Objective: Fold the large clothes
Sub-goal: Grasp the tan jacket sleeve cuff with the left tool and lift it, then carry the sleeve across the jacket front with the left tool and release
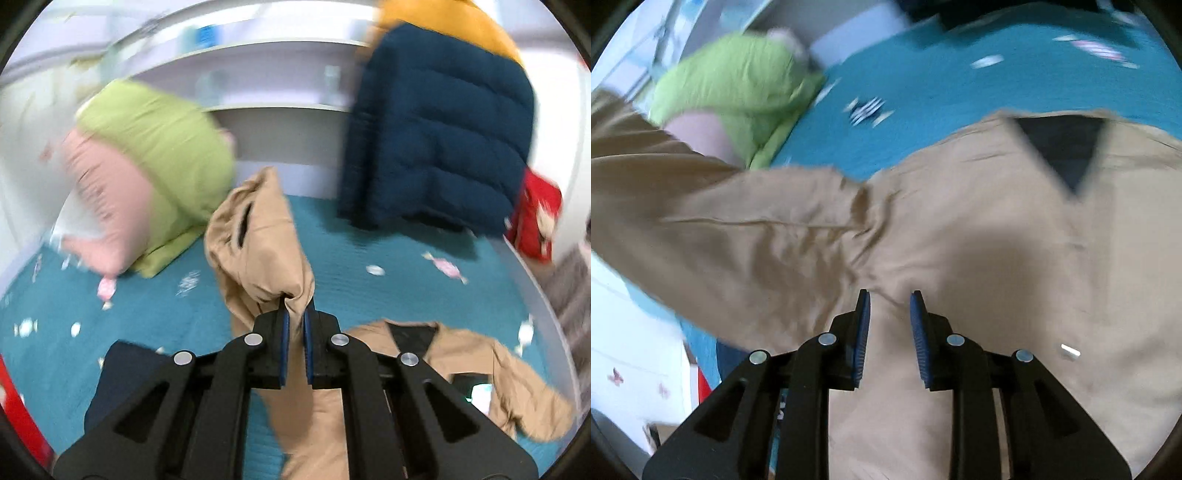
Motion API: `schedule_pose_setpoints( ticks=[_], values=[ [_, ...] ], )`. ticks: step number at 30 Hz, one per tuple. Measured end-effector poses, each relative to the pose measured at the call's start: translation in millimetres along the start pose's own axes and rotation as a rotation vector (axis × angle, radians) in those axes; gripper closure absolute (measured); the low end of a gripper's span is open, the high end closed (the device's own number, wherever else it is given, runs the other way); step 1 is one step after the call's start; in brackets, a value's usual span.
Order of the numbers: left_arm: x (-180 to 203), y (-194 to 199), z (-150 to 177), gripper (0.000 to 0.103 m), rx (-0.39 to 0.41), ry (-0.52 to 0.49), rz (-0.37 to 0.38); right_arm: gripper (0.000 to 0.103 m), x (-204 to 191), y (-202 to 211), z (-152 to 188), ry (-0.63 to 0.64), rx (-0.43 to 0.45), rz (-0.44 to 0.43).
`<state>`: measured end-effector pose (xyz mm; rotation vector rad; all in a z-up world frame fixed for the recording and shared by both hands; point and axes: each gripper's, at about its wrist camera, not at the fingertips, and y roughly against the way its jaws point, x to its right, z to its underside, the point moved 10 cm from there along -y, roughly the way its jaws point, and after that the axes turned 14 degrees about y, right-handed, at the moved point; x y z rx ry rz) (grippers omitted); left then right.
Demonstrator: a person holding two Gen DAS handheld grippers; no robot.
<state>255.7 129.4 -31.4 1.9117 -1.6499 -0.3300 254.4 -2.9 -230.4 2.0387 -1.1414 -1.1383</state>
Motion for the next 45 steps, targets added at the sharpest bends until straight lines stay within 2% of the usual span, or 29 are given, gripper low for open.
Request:
schedule_pose_setpoints(
  ticks=[3,5,8,12,14,16,17,18,19,20,21,23,25,26,29,31,32,34,35,36,37,38,39,40,41,43,45],
  values=[
    [71,-20,40,0.096,-0.043,-0.113,0.064,0.080,54,46,24,-0.148,0.081,0.058],
    [116,-41,78,0.096,-0.094,-0.202,0.064,0.080,89,71,48,-0.226,0.094,0.130],
    [167,-75,142,0.096,-0.225,-0.276,0.082,0.080,136,107,80,-0.301,0.127,0.229],
    [210,-106,226,0.096,-0.367,-0.369,0.110,0.080,181,137,113,-0.431,0.154,0.287],
    [224,-123,275,0.096,-0.472,-0.392,0.133,0.080,190,141,119,-0.459,0.149,0.318],
    [230,-133,312,0.086,-0.558,-0.402,0.175,0.079,198,142,124,-0.466,0.154,0.337],
    [228,-135,326,0.074,-0.596,-0.425,0.173,0.072,202,148,124,-0.472,0.158,0.338],
    [225,-133,335,0.067,-0.628,-0.448,0.166,0.063,206,154,124,-0.476,0.157,0.341],
    [223,-126,336,0.065,-0.642,-0.450,0.189,0.040,211,163,127,-0.476,0.157,0.347],
    [221,-114,328,0.057,-0.631,-0.432,0.243,0.032,213,169,122,-0.466,0.175,0.360],
    [220,-106,321,0.044,-0.620,-0.419,0.273,0.032,215,175,116,-0.446,0.191,0.373],
    [206,-80,283,0.032,-0.564,-0.350,0.359,0.032,216,171,103,-0.410,0.194,0.377],
    [189,-62,248,0.030,-0.521,-0.276,0.430,0.033,209,165,82,-0.364,0.197,0.377],
    [176,-59,231,0.030,-0.495,-0.238,0.440,0.033,205,164,77,-0.341,0.197,0.374],
    [129,-79,194,0.030,-0.413,-0.160,0.321,0.033,182,131,42,-0.231,0.172,0.333],
    [96,-104,189,0.030,-0.409,-0.132,0.218,0.033,168,110,31,-0.191,0.139,0.302],
    [78,-118,191,0.031,-0.429,-0.112,0.173,0.037,160,94,22,-0.167,0.124,0.272],
    [46,-148,209,0.040,-0.504,-0.060,0.111,0.045,144,59,11,-0.113,0.079,0.212],
    [29,-162,222,0.045,-0.549,-0.046,0.066,0.050,144,48,13,-0.110,0.049,0.219],
    [15,-174,236,0.047,-0.586,-0.038,0.016,0.051,149,31,18,-0.120,-0.009,0.250],
    [-9,-188,254,0.048,-0.621,-0.033,-0.064,0.062,166,9,32,-0.152,-0.107,0.324],
    [-26,-194,266,0.048,-0.639,-0.014,-0.095,0.073,177,-1,47,-0.185,-0.169,0.354],
    [-31,-195,267,0.048,-0.625,0.007,-0.075,0.083,183,-4,59,-0.238,-0.165,0.335],
    [-34,-190,265,0.048,-0.590,0.009,-0.053,0.084,184,2,59,-0.263,-0.115,0.315],
    [-37,-187,264,0.048,-0.583,-0.013,-0.067,0.091,186,9,65,-0.288,-0.112,0.317],
    [-38,-190,266,0.047,-0.584,-0.022,-0.076,0.093,190,10,70,-0.313,-0.115,0.306],
    [-40,-200,267,0.042,-0.578,0.005,-0.085,0.094,198,0,66,-0.308,-0.096,0.284]
  ],
)
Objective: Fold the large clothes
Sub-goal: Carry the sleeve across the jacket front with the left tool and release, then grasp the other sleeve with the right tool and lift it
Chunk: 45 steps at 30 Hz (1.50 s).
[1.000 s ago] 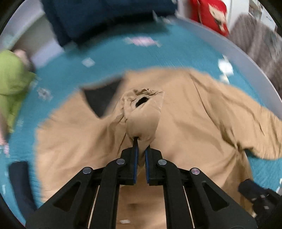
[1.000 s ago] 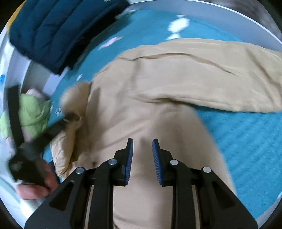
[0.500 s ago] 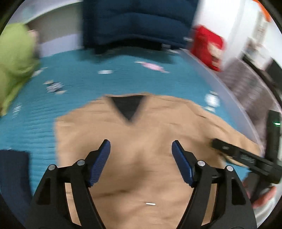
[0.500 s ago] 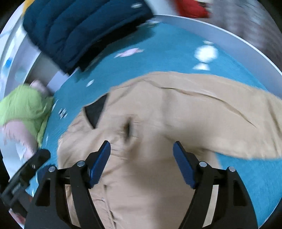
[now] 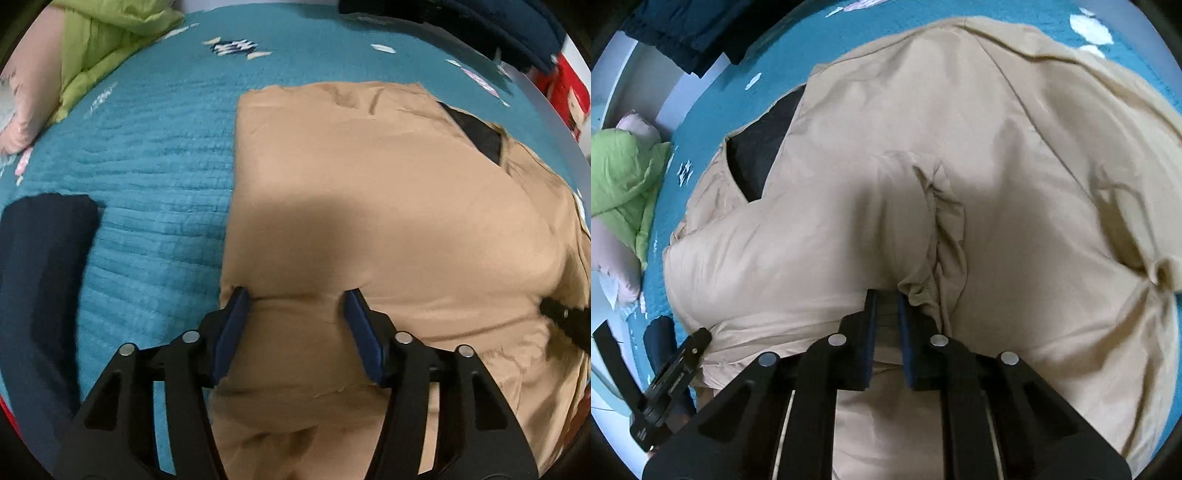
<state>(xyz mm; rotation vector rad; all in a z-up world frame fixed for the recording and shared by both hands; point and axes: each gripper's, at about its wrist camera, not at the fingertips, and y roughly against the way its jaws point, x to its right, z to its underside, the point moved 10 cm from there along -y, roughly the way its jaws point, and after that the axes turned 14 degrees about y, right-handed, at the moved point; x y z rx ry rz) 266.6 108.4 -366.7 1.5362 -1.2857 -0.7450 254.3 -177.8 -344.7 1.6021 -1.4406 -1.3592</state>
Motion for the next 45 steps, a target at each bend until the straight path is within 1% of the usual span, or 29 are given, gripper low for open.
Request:
schedule_pose_setpoints(
  ticks=[2,4,5,7,9,10,11,12,13,14,16,18,20,24,25,27,28,30,31,32,33,34,35,36,37,38,41,43,45],
  values=[
    [0,-8,-6,0.040,0.015,0.008,-0.008,0.097,1,-5,-6,0.016,0.024,0.003],
    [0,-5,-8,0.040,-0.005,0.015,-0.024,0.096,-2,1,-9,0.017,0.014,0.007],
    [0,0,-9,0.040,-0.015,0.008,-0.032,0.091,-5,7,-9,0.016,0.011,-0.013],
    [3,16,-9,0.039,-0.010,-0.026,-0.041,0.086,-15,29,-7,0.021,0.045,-0.075],
    [5,39,-9,0.038,0.027,-0.041,-0.019,0.069,-11,66,-8,0.022,0.147,-0.101],
    [6,53,-9,0.036,0.047,-0.047,0.006,0.042,-6,80,-8,0.018,0.182,-0.091],
    [7,63,-9,0.031,0.057,-0.048,0.025,0.016,6,102,-8,-0.002,0.234,-0.063],
    [9,72,-8,0.029,0.067,-0.047,0.043,0.011,21,120,-6,-0.029,0.282,-0.031],
    [13,86,-9,0.029,0.081,-0.046,0.074,0.010,32,131,-4,-0.049,0.306,-0.010],
    [18,93,-9,0.029,0.085,-0.050,0.096,0.010,55,146,3,-0.087,0.321,0.032],
    [30,109,-5,0.029,0.089,-0.060,0.140,0.010,99,160,19,-0.163,0.312,0.145],
    [46,121,-2,0.029,0.094,-0.074,0.188,0.010,141,172,42,-0.252,0.301,0.235],
    [66,131,5,0.029,0.084,-0.099,0.237,0.010,180,180,68,-0.354,0.295,0.293],
    [95,137,18,0.029,0.056,-0.147,0.280,0.010,252,190,113,-0.545,0.280,0.404],
    [103,136,23,0.029,0.040,-0.158,0.291,0.010,269,191,119,-0.579,0.283,0.421],
    [117,133,31,0.029,0.014,-0.175,0.302,0.010,291,187,128,-0.625,0.298,0.411],
    [125,129,35,0.029,0.001,-0.189,0.306,0.010,302,182,130,-0.645,0.288,0.407],
    [135,124,42,0.029,-0.012,-0.211,0.301,0.011,316,173,130,-0.660,0.280,0.398],
    [144,122,47,0.029,-0.018,-0.228,0.302,0.012,318,173,127,-0.654,0.294,0.405],
    [148,120,50,0.029,-0.023,-0.237,0.304,0.023,319,177,118,-0.618,0.335,0.432],
    [154,118,52,0.029,-0.029,-0.246,0.304,0.031,317,178,112,-0.600,0.343,0.440],
    [159,116,55,0.029,-0.036,-0.254,0.301,0.045,318,177,107,-0.597,0.341,0.449],
    [164,114,56,0.029,-0.042,-0.256,0.306,0.053,322,176,105,-0.623,0.336,0.461],
    [172,114,58,0.029,-0.053,-0.255,0.322,0.058,324,177,103,-0.647,0.345,0.454],
    [177,114,58,0.029,-0.059,-0.254,0.335,0.074,324,178,98,-0.658,0.365,0.424],
    [184,115,59,0.029,-0.063,-0.257,0.353,0.086,322,180,93,-0.656,0.380,0.402],
    [205,116,59,0.029,-0.066,-0.277,0.389,0.088,307,209,73,-0.591,0.481,0.404],
    [228,116,58,0.029,-0.068,-0.303,0.435,0.089,296,229,60,-0.542,0.528,0.413],
    [246,115,57,0.029,-0.079,-0.318,0.463,0.089,282,259,43,-0.475,0.590,0.411]
  ],
)
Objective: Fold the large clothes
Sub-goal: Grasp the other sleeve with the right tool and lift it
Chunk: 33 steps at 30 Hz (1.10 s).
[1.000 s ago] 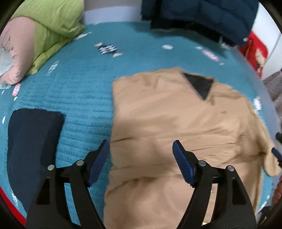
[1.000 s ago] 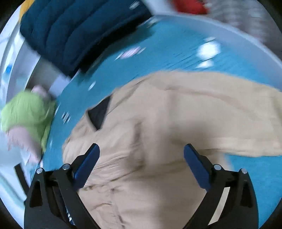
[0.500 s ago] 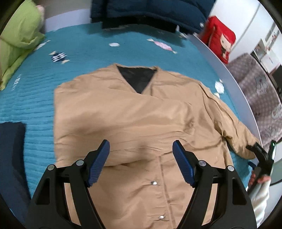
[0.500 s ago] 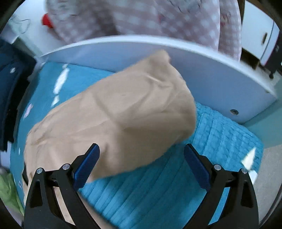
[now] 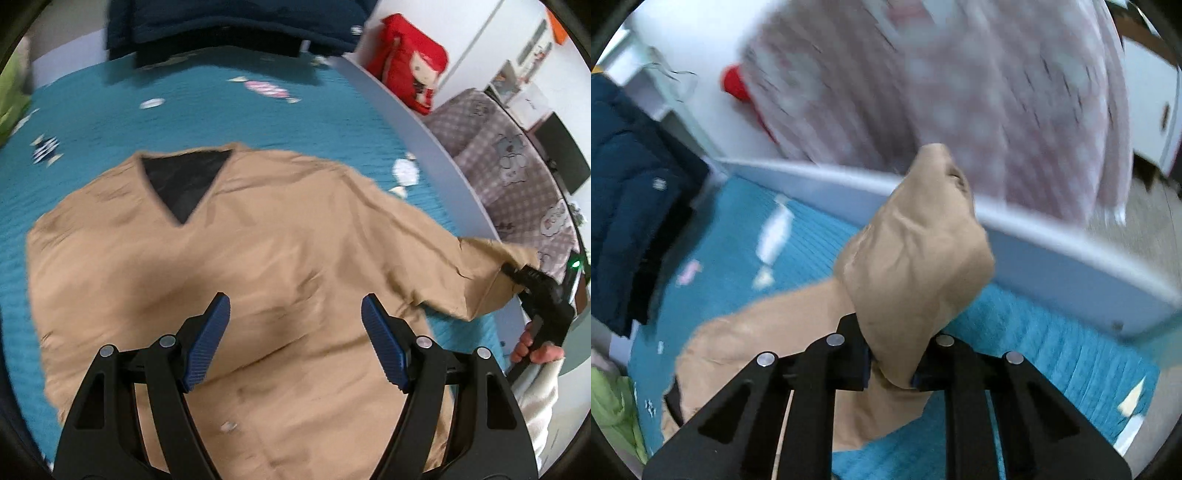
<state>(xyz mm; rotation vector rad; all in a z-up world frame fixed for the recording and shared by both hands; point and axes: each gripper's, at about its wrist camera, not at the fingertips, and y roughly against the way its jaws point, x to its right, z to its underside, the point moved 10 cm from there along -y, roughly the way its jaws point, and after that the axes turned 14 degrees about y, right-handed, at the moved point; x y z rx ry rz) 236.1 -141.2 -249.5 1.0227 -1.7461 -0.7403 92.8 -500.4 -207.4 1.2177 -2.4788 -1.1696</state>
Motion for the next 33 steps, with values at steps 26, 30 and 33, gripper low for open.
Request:
schedule_pose_setpoints(
  ticks=[26,30,33],
  values=[
    [95,-140,1,0.087,-0.246,-0.095,0.037,0.088,-259,125,-37,0.499,0.208,-0.484],
    [74,-56,-20,0.081,-0.101,-0.106,0.015,0.088,-295,144,-18,0.551,0.197,-0.551],
    [29,-8,-30,0.076,-0.019,-0.057,-0.051,0.088,-322,157,2,0.577,0.177,-0.613]
  ],
)
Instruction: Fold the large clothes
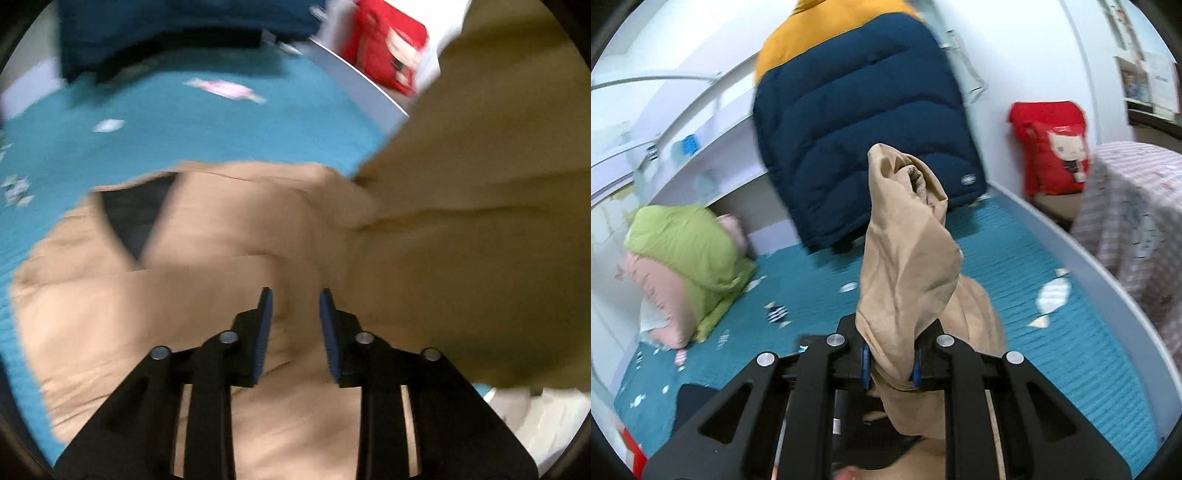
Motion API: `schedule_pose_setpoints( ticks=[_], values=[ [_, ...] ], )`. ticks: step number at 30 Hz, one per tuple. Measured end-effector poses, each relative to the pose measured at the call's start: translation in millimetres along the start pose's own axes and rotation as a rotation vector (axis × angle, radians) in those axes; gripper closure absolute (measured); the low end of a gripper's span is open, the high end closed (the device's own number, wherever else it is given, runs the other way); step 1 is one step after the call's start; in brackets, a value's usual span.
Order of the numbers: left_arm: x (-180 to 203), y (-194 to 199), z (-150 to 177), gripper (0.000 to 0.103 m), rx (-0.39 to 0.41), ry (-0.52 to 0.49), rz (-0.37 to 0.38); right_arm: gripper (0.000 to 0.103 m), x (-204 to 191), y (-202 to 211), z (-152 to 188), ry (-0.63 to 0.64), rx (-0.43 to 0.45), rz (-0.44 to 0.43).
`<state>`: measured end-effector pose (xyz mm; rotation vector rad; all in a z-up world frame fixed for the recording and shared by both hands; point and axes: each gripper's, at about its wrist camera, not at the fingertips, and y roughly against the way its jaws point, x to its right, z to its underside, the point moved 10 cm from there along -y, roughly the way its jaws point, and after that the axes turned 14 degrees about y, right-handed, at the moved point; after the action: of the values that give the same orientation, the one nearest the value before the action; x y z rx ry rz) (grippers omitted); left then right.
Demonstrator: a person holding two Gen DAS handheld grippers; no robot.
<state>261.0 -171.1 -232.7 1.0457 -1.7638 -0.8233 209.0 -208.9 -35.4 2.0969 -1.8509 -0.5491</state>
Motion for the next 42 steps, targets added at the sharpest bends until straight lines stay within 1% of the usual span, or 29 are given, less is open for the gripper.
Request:
schedule_pose_setpoints(
  ticks=[3,7,10,13,14,15,16,17,18,19,20,22,23,24,25,27,28,29,30,31,32,33,34,35,36,37,38,40,42],
  values=[
    [-51,32,0,0.075,0.041,0.072,-0.059,0.088,-42,-16,6,0.053,-0.035,-0.050],
    [-132,76,7,0.075,0.120,0.159,-0.184,0.088,-89,-46,24,0.088,-0.097,-0.110],
    [-185,98,18,0.075,0.121,0.261,-0.208,0.088,-119,-74,45,0.125,-0.164,-0.133],
    [-236,116,39,0.075,0.140,0.337,-0.243,0.088,-155,-115,76,0.148,-0.262,-0.185],
    [-249,119,44,0.075,0.145,0.353,-0.264,0.085,-164,-125,86,0.162,-0.295,-0.198],
    [-257,123,49,0.075,0.146,0.363,-0.277,0.083,-176,-140,103,0.181,-0.360,-0.226],
    [-270,124,55,0.075,0.143,0.385,-0.296,0.077,-187,-152,123,0.181,-0.440,-0.270],
    [-281,126,61,0.075,0.141,0.409,-0.309,0.067,-198,-157,137,0.166,-0.490,-0.317],
    [-290,126,63,0.075,0.139,0.425,-0.316,0.059,-206,-159,147,0.136,-0.521,-0.374],
    [-300,128,68,0.075,0.138,0.447,-0.326,0.047,-210,-157,150,0.102,-0.520,-0.412],
    [-307,132,70,0.075,0.141,0.462,-0.336,0.040,-207,-154,148,0.076,-0.496,-0.422],
    [-313,136,73,0.075,0.148,0.472,-0.345,0.032,-199,-148,139,0.054,-0.447,-0.420],
    [-310,136,73,0.075,0.148,0.470,-0.342,0.026,-189,-143,130,0.041,-0.415,-0.403],
    [-305,135,70,0.074,0.151,0.462,-0.336,0.025,-176,-139,123,0.032,-0.387,-0.380],
    [-295,132,65,0.072,0.153,0.441,-0.322,0.025,-158,-136,114,0.039,-0.348,-0.326],
    [-274,125,57,0.054,0.164,0.406,-0.283,0.025,-133,-137,110,0.108,-0.327,-0.221],
    [-261,119,52,0.052,0.176,0.391,-0.247,0.033,-120,-140,113,0.139,-0.341,-0.177],
    [-251,111,49,0.052,0.173,0.379,-0.220,0.046,-108,-144,119,0.153,-0.359,-0.146],
    [-236,96,50,0.052,0.142,0.361,-0.197,0.051,-90,-152,132,0.162,-0.399,-0.111],
    [-227,82,53,0.052,0.114,0.349,-0.187,0.061,-75,-157,144,0.167,-0.435,-0.076],
    [-222,68,55,0.052,0.094,0.338,-0.182,0.076,-46,-168,165,0.176,-0.509,0.011],
    [-220,57,58,0.052,0.079,0.330,-0.190,0.084,-20,-175,183,0.170,-0.569,0.088],
    [-223,38,62,0.052,0.057,0.322,-0.237,0.095,9,-178,198,0.126,-0.595,0.144],
    [-229,22,67,0.053,0.038,0.330,-0.263,0.099,30,-177,206,0.078,-0.594,0.175],
    [-232,2,71,0.053,0.005,0.365,-0.238,0.101,57,-175,212,0.017,-0.580,0.221],
    [-233,-8,73,0.052,-0.008,0.391,-0.219,0.103,75,-172,215,-0.016,-0.577,0.262],
    [-233,-12,69,0.051,0.016,0.398,-0.216,0.103,96,-171,216,-0.077,-0.555,0.270],
    [-225,-16,62,0.050,0.033,0.354,-0.247,0.103,107,-172,216,-0.141,-0.557,0.237],
    [-222,-16,58,0.050,0.019,0.330,-0.276,0.103,108,-173,207,-0.117,-0.586,0.240]
  ],
)
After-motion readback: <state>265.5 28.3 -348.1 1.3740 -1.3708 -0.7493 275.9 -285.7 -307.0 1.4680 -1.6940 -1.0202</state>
